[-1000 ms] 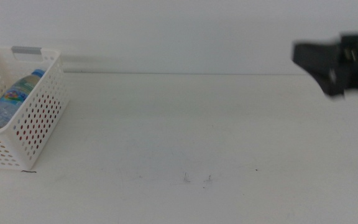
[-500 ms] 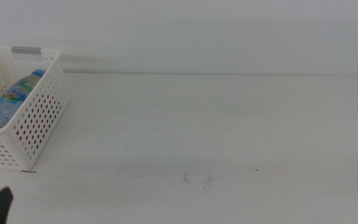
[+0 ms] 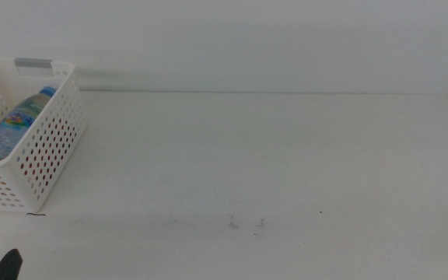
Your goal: Use arms to grab the bottles and put them into the dustbin to the left of the table.
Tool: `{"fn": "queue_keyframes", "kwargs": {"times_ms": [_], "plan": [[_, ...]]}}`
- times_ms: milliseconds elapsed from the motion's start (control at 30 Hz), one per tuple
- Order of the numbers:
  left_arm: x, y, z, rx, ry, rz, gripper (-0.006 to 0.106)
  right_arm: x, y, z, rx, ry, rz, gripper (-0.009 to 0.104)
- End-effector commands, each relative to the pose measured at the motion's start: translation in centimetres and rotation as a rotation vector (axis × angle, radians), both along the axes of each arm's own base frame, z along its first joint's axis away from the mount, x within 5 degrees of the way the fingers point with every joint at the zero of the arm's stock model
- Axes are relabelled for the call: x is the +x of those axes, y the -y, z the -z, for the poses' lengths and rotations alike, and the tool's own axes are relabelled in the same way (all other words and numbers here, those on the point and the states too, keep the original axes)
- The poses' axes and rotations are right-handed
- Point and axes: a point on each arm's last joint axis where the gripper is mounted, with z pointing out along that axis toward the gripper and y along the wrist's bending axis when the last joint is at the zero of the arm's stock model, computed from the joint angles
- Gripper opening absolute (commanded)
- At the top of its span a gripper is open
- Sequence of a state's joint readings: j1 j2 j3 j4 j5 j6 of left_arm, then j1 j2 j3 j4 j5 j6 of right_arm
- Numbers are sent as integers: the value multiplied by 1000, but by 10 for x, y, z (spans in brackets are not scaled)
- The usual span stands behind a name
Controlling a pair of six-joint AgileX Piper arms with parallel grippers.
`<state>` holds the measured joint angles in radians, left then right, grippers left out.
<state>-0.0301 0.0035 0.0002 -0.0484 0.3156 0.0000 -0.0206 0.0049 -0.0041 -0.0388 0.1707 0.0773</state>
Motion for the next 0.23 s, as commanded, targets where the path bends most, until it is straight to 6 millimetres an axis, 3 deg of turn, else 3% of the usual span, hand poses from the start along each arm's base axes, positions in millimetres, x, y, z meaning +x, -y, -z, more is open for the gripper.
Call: {"fn": "queue_keyframes", "kwargs": {"times_ms": [0,200], "plan": [[0,0,-2,2,21,-1,92,0,0,0,-18,15,7,88],[0,0,-2,6,19,-1,92,0,0,0,-16,15,6,88]]}}
